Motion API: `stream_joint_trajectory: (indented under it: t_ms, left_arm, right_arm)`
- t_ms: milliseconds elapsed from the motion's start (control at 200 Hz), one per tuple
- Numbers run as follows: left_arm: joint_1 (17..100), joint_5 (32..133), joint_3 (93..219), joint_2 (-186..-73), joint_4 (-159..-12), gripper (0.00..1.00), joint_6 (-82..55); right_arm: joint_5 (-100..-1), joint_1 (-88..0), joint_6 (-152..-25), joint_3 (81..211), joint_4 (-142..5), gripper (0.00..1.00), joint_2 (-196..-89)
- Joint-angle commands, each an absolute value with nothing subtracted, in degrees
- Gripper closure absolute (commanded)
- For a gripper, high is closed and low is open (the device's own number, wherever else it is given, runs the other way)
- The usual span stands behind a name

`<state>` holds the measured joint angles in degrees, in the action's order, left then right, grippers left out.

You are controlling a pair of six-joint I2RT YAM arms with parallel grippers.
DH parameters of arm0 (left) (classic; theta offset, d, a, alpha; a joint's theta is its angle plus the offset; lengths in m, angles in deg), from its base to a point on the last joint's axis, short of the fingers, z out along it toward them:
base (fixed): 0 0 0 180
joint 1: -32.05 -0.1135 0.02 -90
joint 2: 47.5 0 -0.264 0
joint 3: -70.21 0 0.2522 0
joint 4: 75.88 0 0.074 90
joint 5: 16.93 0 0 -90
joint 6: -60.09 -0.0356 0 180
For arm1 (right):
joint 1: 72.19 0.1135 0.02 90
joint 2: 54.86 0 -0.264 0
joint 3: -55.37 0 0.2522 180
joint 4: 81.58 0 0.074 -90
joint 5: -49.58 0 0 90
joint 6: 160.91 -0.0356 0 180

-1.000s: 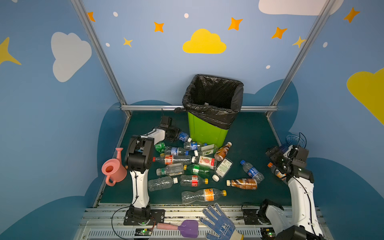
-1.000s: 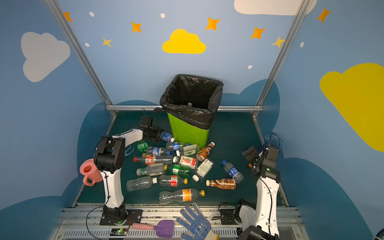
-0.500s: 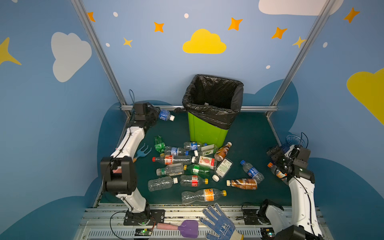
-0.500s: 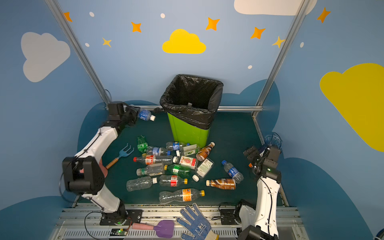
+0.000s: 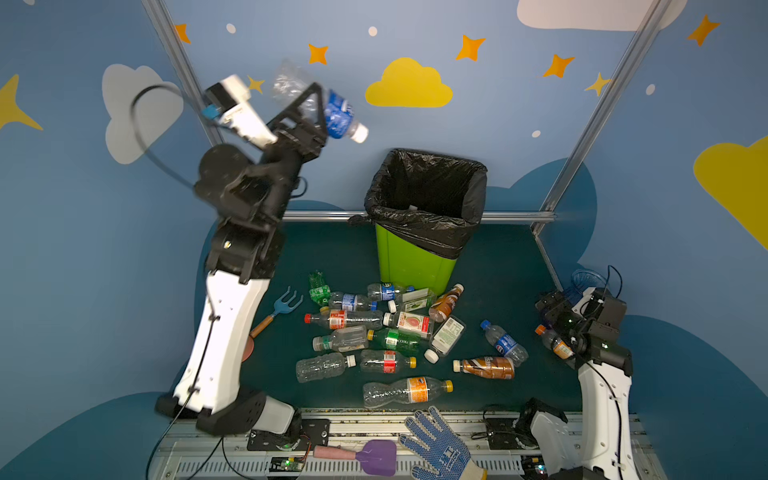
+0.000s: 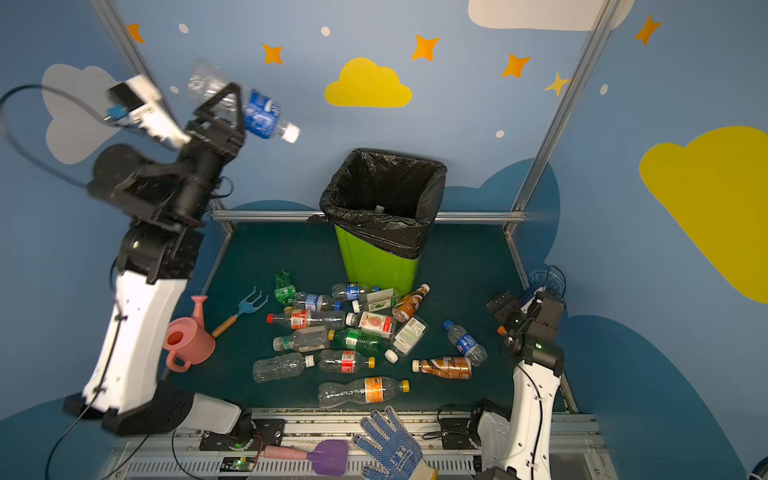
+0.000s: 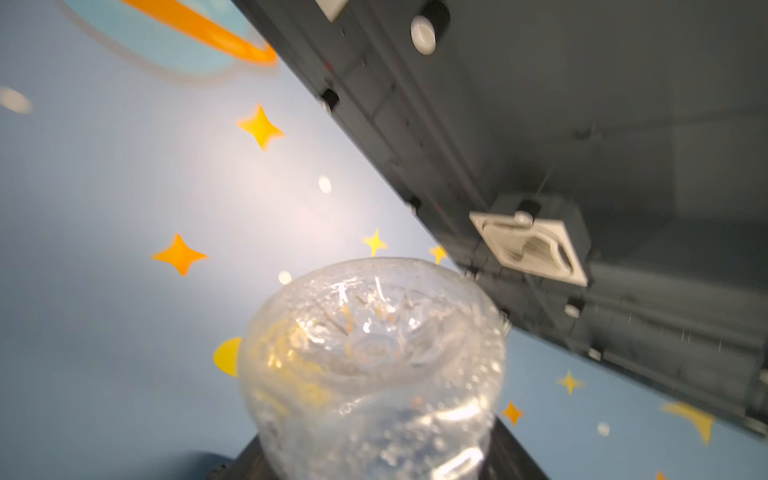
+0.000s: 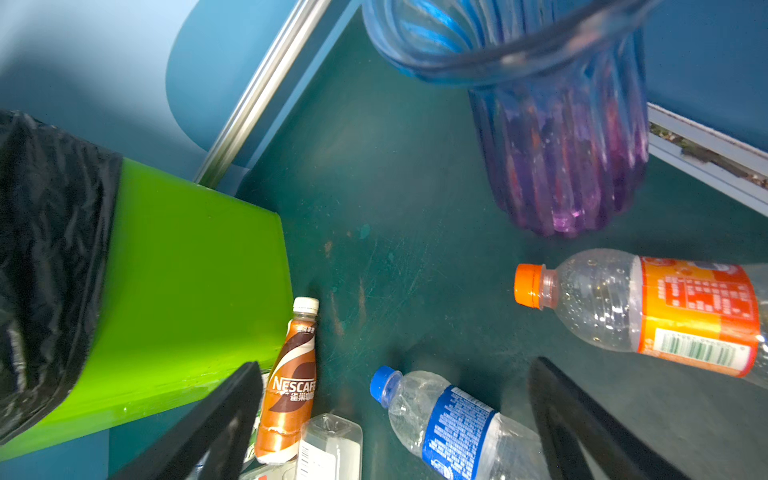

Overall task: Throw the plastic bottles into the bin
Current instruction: 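Lift the blue-label bottle over the bin with left gripper while right reaches forward, then open the left gripper over the bin while right gripper grasps orange-label bottle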

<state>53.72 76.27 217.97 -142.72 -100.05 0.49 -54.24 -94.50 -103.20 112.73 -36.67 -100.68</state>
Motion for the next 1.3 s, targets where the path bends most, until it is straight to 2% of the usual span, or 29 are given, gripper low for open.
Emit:
stream_joint_trajectory:
  t_ms: [0, 40, 95, 155, 240, 395, 491, 766, 896, 1296]
  left_arm:
    - [59.5, 74.9, 240.0, -164.1, -135.3, 0.17, -10.0]
    - [60.5, 72.0, 250.8, -168.4, -139.6, 0.01, -12.2]
    - [61.1, 70.5, 261.6, -171.6, -140.3, 0.00, -14.9]
    - [61.3, 69.5, 262.5, -169.9, -137.8, 0.00, -16.5]
    - [61.7, 67.0, 252.3, -162.8, -131.7, 0.00, -17.8]
    - [63.2, 67.5, 211.7, -143.0, -105.3, 0.00, -19.8]
    - [63.4, 66.8, 198.0, -135.7, -96.9, 0.00, -20.4]
    - [63.2, 60.7, 179.2, -125.4, -96.0, 0.00, -26.2]
    - [62.9, 61.1, 172.2, -121.9, -95.3, 0.00, -26.2]
    - [61.7, 64.8, 167.6, -121.8, -97.6, 0.00, -24.9]
  right_arm:
    - [-54.9, -94.7, -102.3, 116.0, -34.9, 0.02, -100.2]
    - [-54.3, -94.7, -101.9, 116.6, -33.7, 0.02, -99.9]
    - [-53.0, -94.7, -101.5, 117.0, -31.9, 0.02, -99.4]
    - [-51.3, -94.8, -101.9, 117.0, -30.1, 0.02, -98.2]
    - [-49.4, -94.9, -103.8, 116.4, -28.0, 0.02, -96.1]
    - [-41.3, -94.8, -108.3, 113.7, -22.4, 0.02, -92.2]
    - [-37.6, -95.0, -110.6, 110.7, -20.9, 0.02, -89.8]
    - [-34.7, -99.6, -115.4, 104.2, -20.7, 0.02, -89.9]
    - [-35.5, -103.5, -117.4, 103.2, -20.7, 0.02, -89.4]
    - [-39.0, -111.5, -118.2, 99.1, -25.9, 0.02, -92.3]
